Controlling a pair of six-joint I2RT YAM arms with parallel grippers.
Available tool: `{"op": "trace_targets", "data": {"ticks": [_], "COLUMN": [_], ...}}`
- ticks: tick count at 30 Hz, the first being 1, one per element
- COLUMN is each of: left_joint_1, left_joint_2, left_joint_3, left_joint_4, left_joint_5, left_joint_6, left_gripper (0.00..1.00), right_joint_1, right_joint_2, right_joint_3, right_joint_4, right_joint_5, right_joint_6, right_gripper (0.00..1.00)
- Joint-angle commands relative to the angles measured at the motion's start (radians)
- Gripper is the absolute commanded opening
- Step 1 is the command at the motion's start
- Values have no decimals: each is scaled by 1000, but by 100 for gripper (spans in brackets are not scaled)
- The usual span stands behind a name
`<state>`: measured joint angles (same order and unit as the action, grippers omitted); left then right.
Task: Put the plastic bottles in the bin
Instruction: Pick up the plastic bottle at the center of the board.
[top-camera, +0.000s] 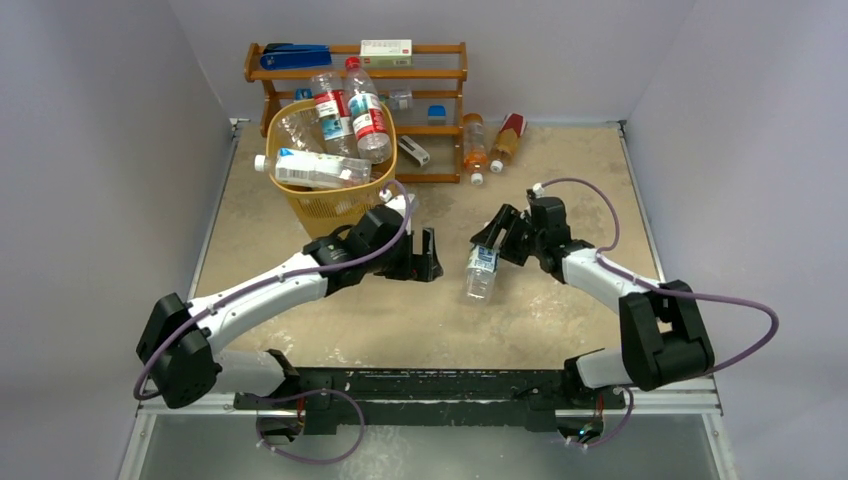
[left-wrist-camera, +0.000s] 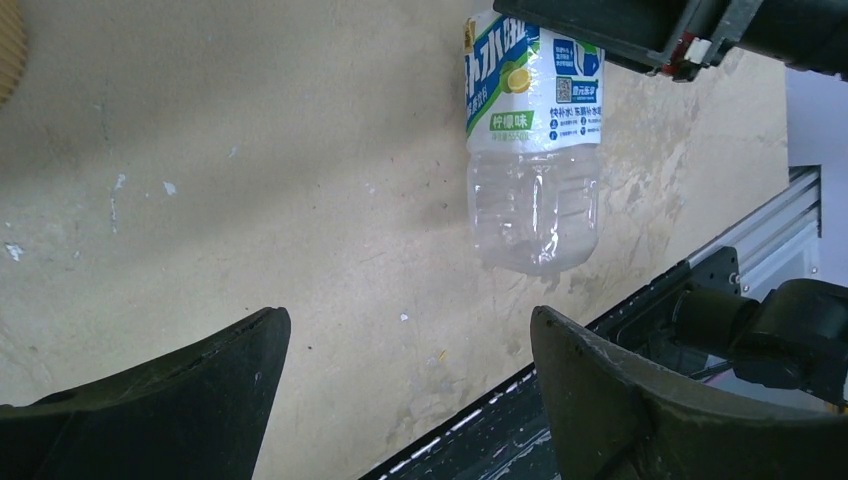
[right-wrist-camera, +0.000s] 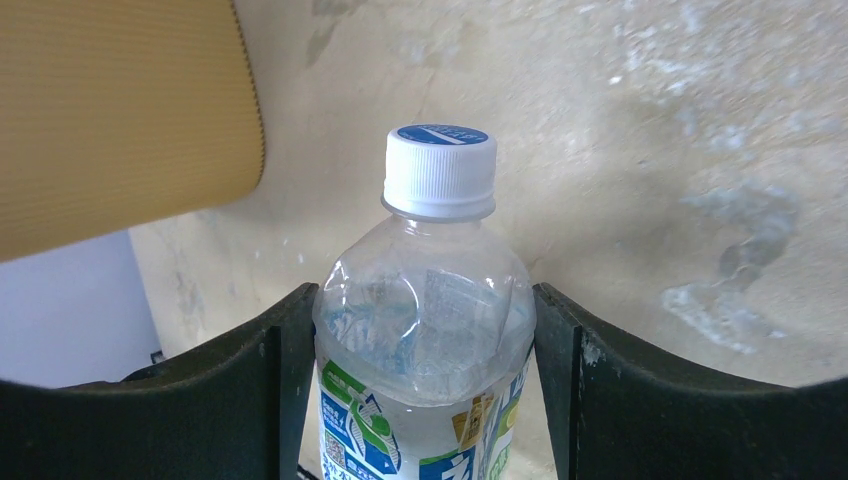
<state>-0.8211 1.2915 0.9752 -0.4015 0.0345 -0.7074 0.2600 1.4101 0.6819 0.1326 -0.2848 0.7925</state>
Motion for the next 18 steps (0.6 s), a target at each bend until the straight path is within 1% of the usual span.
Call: {"op": "trace_targets", "data": {"ticks": [1,4,7,11,18], "left_joint_1": [-40,-66,-78,-88,-90], "left_joint_2": [30,60,81,80,47], "left_joint_3": [-7,-9,-32,-77,-121], "left_joint_4": [87,117,185,275,356], "left_joint_5": [-44,-55,-24,-6,11], "left_joint_6": [-62,-98,-139,-181,-227], "left_gripper": [90,90,90,90,90], "right_joint_1": [41,81,110,139,176], "right_joint_2": [-52,-48,-51,-55,-68], "right_joint_3": [-37,-40,-46,-27,22], "right_joint_4": [65,79,119,151,180], "right_joint_5": [-18,-13,-23,-52,-118], "right_joint_6": [61,79,112,141,161], "right_gripper": [57,57,57,57,57]}}
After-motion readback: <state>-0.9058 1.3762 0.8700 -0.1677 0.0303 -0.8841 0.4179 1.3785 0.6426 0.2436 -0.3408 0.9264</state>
